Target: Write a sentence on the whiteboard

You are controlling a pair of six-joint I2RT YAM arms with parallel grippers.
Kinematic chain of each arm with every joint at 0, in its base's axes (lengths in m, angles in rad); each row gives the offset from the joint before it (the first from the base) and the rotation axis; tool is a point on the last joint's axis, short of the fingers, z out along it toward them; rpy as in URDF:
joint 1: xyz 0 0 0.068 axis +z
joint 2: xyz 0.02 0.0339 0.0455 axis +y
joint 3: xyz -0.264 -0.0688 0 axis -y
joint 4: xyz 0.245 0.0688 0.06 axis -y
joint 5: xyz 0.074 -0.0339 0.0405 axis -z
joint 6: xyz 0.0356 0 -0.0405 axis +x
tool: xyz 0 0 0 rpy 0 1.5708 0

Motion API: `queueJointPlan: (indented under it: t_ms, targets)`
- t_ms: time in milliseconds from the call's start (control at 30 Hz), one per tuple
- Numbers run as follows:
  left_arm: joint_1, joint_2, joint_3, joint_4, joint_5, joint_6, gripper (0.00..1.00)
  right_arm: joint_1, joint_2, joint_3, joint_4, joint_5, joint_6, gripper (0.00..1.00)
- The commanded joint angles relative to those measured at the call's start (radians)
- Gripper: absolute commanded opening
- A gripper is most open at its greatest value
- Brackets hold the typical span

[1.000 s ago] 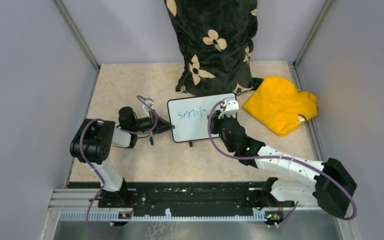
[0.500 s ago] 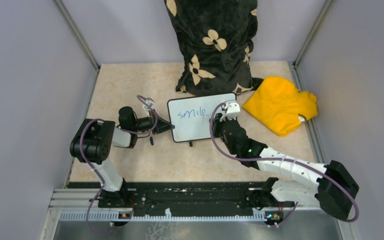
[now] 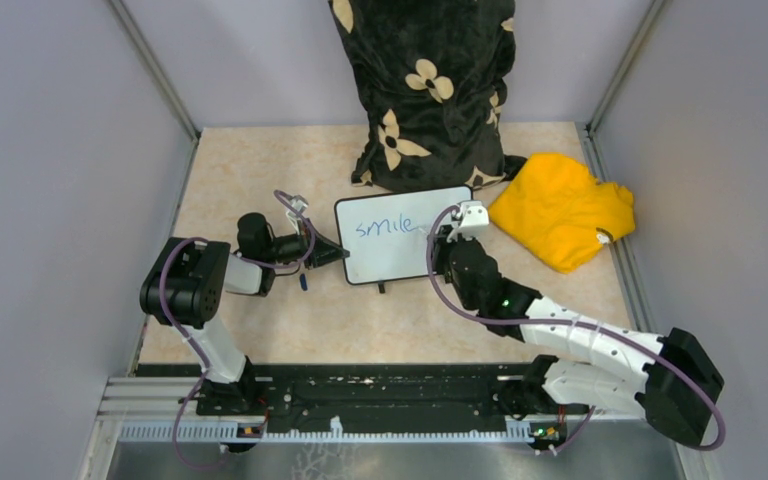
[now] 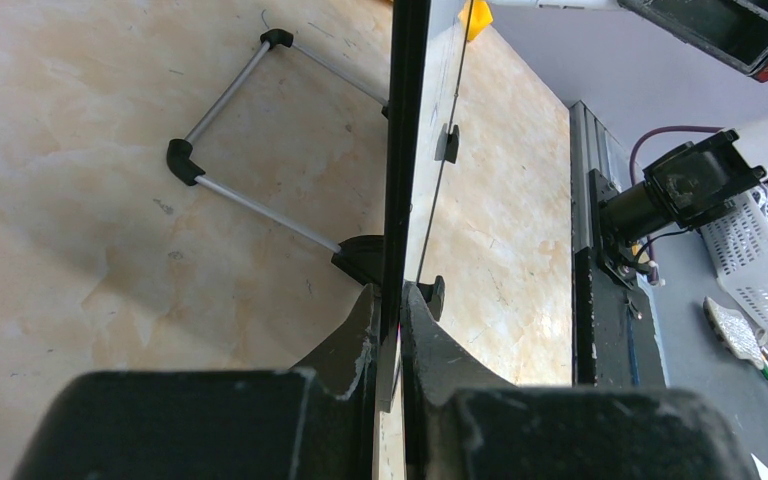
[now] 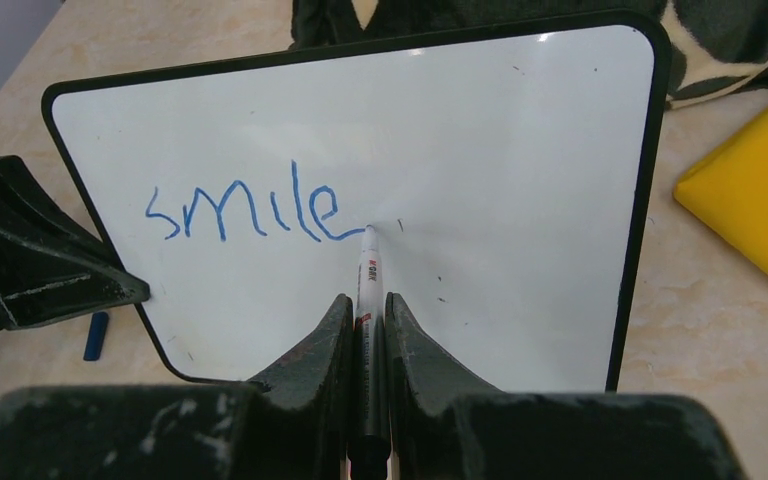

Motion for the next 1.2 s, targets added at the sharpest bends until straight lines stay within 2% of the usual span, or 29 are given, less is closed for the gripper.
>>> queueJointPlan:
  t_ms: [0, 200, 667, 1167]
  targets:
    - [-0.006, 0.017, 0.011, -0.025, -0.002, 0.021, 0.0, -0.012, -0.055, -0.003, 0.039, -0.018, -0.023, 0.0]
    - [-0.006, 0.017, 0.011, -0.026, -0.002, 0.021, 0.0, 0.019, -0.069, 0.036, 0.07, -0.064, -0.045, 0.0]
    - [-0.006, 0.016, 0.013, -0.029, -0.001, 0.02, 0.0, 0.047, 0.085, 0.157, 0.14, -0.111, -0.058, 0.0]
    - [-0.006, 0.017, 0.013, -0.031, -0.001, 0.021, 0.0, 0.046, 0.145, 0.174, 0.153, -0.063, -0.063, 0.0]
